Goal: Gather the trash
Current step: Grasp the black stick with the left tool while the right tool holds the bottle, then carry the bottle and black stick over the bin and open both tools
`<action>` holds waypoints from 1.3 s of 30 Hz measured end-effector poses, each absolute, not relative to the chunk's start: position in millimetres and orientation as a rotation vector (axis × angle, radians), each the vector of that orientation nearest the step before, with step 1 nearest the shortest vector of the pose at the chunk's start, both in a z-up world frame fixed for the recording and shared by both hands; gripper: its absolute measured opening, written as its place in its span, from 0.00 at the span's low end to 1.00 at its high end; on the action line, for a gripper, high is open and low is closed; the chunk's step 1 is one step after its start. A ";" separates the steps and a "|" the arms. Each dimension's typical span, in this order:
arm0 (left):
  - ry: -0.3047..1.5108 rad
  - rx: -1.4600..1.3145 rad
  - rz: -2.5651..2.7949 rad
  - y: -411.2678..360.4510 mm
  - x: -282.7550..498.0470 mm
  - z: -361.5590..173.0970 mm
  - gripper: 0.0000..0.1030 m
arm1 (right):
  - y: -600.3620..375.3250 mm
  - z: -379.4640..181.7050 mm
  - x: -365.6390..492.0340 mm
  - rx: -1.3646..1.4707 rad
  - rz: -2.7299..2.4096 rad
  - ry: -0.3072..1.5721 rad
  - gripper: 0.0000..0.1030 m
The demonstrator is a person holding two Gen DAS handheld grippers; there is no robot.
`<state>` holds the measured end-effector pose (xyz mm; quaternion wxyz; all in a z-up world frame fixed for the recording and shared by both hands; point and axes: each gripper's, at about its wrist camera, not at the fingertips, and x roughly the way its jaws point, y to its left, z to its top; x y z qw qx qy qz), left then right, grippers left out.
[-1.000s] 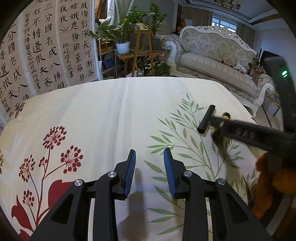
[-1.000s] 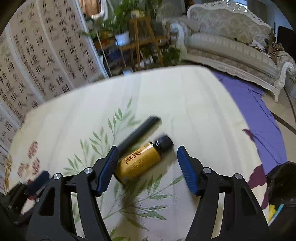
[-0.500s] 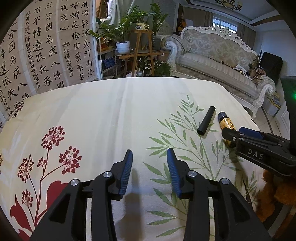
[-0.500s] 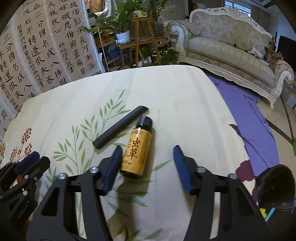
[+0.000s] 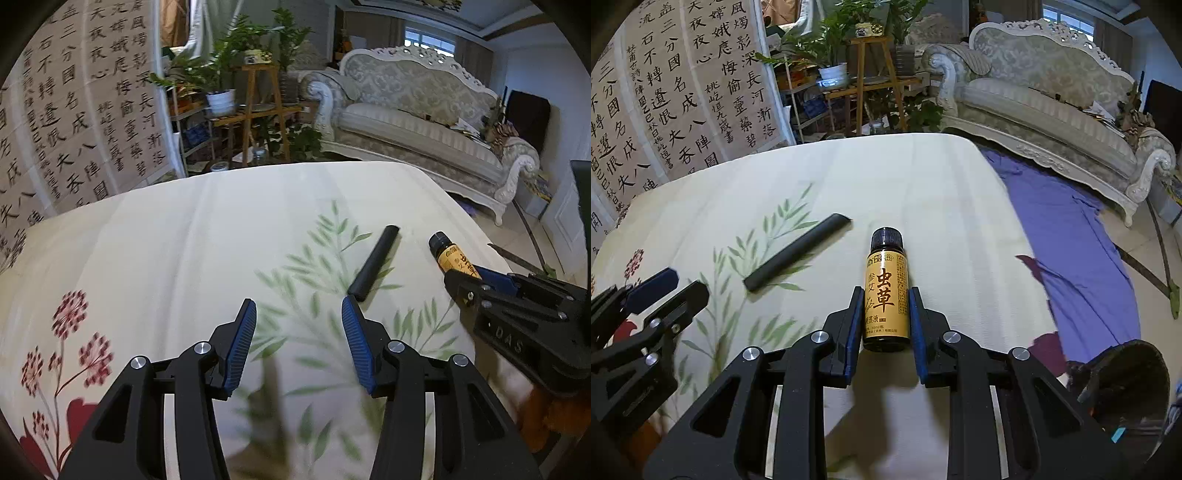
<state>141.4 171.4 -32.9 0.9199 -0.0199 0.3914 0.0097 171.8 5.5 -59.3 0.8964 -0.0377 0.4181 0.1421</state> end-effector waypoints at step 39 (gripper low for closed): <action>0.843 0.011 -0.062 124.4 133.1 -29.7 0.13 | -25.1 -38.9 122.7 -0.053 0.323 0.823 0.23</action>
